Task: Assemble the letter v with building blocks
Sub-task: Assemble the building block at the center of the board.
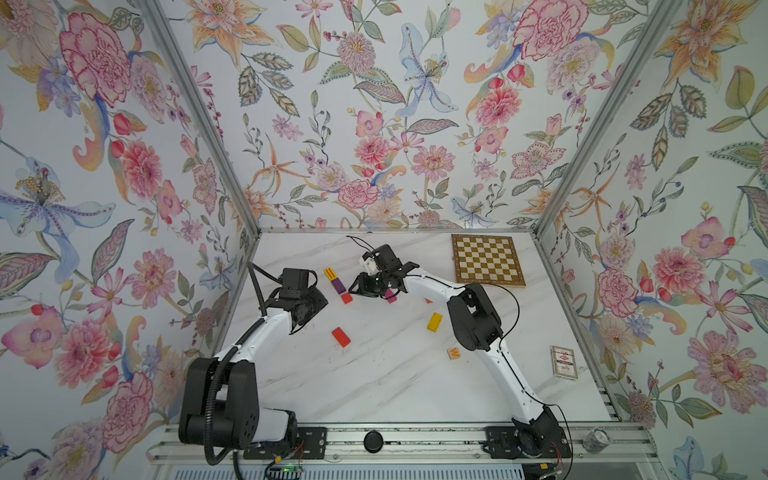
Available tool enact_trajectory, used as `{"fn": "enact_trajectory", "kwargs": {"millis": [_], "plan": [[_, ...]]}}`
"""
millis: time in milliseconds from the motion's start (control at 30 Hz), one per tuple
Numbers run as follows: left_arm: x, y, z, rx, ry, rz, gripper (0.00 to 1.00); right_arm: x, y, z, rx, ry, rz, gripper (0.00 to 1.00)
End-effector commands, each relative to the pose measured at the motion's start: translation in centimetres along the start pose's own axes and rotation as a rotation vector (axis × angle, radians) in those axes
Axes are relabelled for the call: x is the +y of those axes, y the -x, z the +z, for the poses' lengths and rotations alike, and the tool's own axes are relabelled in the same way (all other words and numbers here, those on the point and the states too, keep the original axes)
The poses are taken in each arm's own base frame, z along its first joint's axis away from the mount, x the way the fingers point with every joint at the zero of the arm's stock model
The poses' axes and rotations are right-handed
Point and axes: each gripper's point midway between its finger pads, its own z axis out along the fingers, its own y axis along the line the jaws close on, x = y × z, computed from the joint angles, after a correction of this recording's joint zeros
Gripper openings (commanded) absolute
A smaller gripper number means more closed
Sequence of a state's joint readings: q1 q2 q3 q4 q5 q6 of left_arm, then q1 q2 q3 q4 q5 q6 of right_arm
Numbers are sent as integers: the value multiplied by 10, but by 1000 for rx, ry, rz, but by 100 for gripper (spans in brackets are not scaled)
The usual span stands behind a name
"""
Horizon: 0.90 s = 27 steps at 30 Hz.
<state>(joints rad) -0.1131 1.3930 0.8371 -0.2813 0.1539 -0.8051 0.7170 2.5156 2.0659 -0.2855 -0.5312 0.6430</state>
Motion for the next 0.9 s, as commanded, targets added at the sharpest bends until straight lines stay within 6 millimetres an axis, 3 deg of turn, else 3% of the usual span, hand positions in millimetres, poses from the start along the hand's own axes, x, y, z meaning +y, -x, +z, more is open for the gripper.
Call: {"fn": "enact_trajectory", "kwargs": {"millis": [0, 200, 433, 867], "plan": [[3, -2, 1, 3, -8, -4, 47, 24, 8, -30, -43, 12, -54, 37], [3, -3, 2, 6, -9, -10, 46, 21, -20, -37, -12, -3, -44, 28], [4, -4, 1, 9, -10, -12, 46, 20, -45, -22, 50, 3, -30, 11], [6, -6, 3, 16, -3, -11, 46, 2, -39, 3, 63, -29, -8, 7]]}}
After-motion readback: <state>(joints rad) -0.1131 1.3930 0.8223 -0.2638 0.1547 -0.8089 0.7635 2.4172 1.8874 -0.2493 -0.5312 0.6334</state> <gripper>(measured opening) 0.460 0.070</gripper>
